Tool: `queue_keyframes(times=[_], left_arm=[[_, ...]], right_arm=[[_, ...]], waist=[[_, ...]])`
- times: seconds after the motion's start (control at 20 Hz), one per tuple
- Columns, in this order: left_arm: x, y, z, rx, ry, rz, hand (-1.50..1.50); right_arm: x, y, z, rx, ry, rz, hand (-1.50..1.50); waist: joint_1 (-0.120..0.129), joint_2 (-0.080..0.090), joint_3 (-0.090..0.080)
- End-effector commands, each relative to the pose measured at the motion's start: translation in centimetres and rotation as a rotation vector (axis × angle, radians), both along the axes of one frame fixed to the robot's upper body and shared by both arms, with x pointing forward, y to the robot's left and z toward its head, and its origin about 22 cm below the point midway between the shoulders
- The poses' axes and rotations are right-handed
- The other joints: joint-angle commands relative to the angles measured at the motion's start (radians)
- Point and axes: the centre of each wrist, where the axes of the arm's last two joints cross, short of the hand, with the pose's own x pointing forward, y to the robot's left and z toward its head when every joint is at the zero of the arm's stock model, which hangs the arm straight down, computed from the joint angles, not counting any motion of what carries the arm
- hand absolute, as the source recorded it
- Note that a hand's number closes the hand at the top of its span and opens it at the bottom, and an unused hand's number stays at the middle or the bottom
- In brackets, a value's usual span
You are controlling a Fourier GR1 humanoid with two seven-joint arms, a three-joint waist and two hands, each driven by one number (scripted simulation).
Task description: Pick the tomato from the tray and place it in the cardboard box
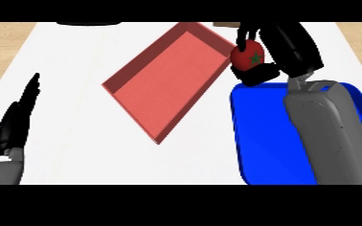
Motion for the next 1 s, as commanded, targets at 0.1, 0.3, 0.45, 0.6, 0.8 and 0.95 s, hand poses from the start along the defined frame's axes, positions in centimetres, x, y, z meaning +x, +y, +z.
queue_keyframes(times=[0.1, 0.3, 0.45, 0.6, 0.8, 0.95], left_arm=[[0.1, -0.3, -0.2, 0.004, -0.019, -0.016, 0.0], [1.0, -1.0, 0.3, 0.001, 0.005, -0.014, 0.0], [1.0, 1.0, 0.7, -0.015, -0.014, -0.018, 0.0], [1.8, 0.4, 0.2, 0.017, -0.017, -0.016, 0.0], [2.0, -0.1, 0.7, 0.001, -0.011, -0.052, 0.0], [1.7, -1.0, 0.6, 0.008, -0.013, -0.053, 0.0]], right_arm=[[3.0, 7.1, 1.5, 0.106, 0.051, 0.014, 1.5], [4.1, 10.4, 2.3, 0.168, 0.113, -0.002, 1.5], [5.6, 11.0, 0.7, 0.201, 0.145, -0.003, 1.5], [7.2, 12.2, 1.3, 0.194, 0.209, -0.006, 1.5], [8.4, 13.8, 0.3, 0.174, 0.191, -0.047, 1.5], [9.1, 14.3, 0.3, 0.165, 0.222, -0.071, 1.5]], waist=[[0.019, 0.007, 0.0], [0.018, 0.008, 0.0], [0.021, 0.009, 0.0], [0.027, 0.013, -0.001], [0.053, 0.018, -0.001], [0.063, 0.021, -0.001]])
